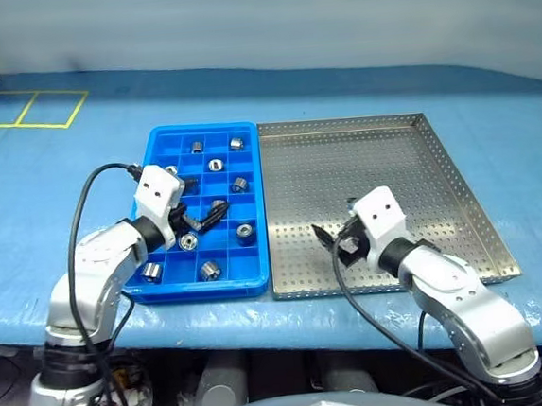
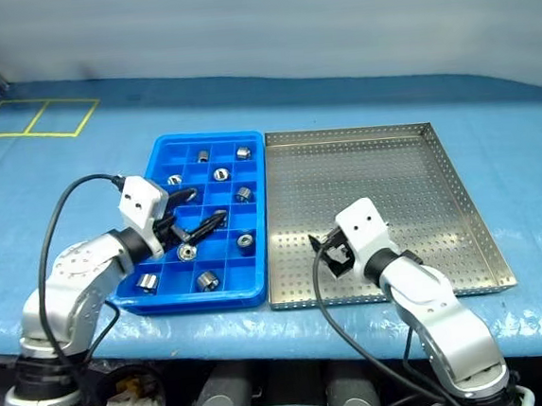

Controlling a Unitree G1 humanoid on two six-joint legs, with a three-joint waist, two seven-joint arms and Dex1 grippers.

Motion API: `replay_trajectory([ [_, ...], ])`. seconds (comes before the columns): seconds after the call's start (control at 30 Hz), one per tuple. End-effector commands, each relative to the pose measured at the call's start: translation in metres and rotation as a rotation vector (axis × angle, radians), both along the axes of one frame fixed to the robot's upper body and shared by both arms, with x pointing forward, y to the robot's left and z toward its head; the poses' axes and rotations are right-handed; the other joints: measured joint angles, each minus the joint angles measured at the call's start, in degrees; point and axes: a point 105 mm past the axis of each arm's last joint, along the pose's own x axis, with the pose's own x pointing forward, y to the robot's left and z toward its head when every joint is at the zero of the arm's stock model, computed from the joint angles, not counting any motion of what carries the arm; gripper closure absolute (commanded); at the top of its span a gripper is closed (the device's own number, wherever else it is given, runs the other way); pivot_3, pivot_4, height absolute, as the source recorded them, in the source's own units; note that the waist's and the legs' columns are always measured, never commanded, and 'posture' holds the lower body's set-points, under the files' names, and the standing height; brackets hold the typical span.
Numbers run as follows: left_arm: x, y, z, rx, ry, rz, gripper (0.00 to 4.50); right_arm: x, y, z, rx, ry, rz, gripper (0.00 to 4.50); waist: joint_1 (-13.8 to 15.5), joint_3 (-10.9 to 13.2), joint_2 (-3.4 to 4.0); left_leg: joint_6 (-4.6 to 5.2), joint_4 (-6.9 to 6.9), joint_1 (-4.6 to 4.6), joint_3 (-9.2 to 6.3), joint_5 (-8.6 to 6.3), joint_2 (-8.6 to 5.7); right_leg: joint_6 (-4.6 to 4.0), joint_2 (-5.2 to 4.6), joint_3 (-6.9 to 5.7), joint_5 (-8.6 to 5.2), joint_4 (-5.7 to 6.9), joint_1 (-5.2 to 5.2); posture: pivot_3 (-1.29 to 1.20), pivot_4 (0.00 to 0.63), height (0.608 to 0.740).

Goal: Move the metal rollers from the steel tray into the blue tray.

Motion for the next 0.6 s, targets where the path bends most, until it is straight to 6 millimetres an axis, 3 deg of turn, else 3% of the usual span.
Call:
replay_trajectory([
  [0.03, 0.009, -0.01, 0.016, -0.028, -0.188, 0.01, 0.03, 0.01, -0.02, 0.014, -0.004, -0.097, -0.08, 0.0, 0.0, 0.0, 0.01, 0.0, -0.01, 0.01, 0.01, 0.0, -0.01, 0.0, 0.0, 0.01, 0.0, -0.02, 0.01, 0.16, 0.15, 0.74],
  [0.23, 0.014, -0.026, 0.005, -0.169, -0.249, 0.073, 0.03, 0.019, -0.033, 0.012, 0.062, -0.17, -0.171, 0.0, -0.6, 0.0, -0.01, 0.02, 0.0, -0.02, 0.07, 0.0, -0.05, 0.02, -0.02, 0.06, 0.04, -0.03, 0.02, 0.13, 0.15, 0.74],
  [0.4, 0.006, -0.028, -0.013, -0.205, -0.223, 0.146, 0.03, 0.013, -0.022, 0.006, 0.138, -0.209, -0.207, 0.0, -1.3, 0.0, 0.0, 0.02, -0.02, 0.01, 0.02, 0.0, -0.06, 0.02, 0.02, 0.09, 0.04, 0.02, 0.01, 0.13, 0.15, 0.74],
  [0.6, 0.0, -0.022, -0.018, -0.206, -0.199, 0.168, 0.03, 0.004, -0.015, 0.0, 0.165, -0.181, -0.23, 0.0, -1.5, 0.0, 0.0, 0.02, 0.15, 0.05, 0.02, 0.01, 0.02, 0.07, 0.02, 0.09, 0.06, 0.07, 0.06, 0.15, 0.15, 0.74],
])
